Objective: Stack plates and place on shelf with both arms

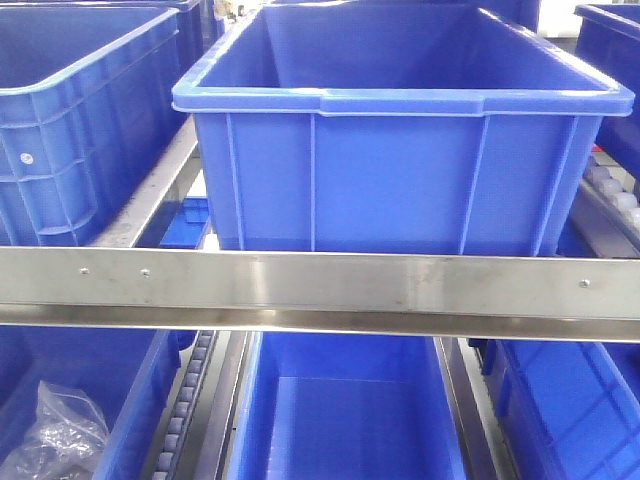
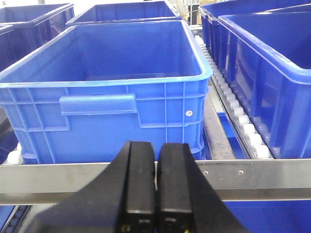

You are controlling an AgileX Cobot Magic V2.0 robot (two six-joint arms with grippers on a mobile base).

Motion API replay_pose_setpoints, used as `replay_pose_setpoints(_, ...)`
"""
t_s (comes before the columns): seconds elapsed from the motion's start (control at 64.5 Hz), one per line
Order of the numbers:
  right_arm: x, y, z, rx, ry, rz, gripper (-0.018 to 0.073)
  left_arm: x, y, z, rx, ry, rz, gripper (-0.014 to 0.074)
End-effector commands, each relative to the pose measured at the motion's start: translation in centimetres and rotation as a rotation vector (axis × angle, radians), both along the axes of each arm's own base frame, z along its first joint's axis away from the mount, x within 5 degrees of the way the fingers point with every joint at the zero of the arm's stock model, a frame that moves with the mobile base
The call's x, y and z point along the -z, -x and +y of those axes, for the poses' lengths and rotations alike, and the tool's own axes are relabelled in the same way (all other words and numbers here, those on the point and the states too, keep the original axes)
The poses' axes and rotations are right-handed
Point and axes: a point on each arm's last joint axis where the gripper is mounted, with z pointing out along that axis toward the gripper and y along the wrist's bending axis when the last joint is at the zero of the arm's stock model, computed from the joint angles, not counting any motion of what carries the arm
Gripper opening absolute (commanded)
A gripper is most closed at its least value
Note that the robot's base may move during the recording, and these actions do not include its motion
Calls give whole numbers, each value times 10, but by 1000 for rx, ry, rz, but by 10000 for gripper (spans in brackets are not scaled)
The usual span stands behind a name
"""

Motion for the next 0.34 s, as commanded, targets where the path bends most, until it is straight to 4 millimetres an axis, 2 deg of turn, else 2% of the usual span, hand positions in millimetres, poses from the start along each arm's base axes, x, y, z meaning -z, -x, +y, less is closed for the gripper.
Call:
replay_pose_setpoints(0.0, -9, 1, -1, 15, 9, -100, 57, -7, 2, 0, 1, 8, -96, 83)
replay_pose_setpoints(0.326, -9, 1, -1, 15, 9, -100, 57, -7, 2, 0, 1, 8, -96, 83)
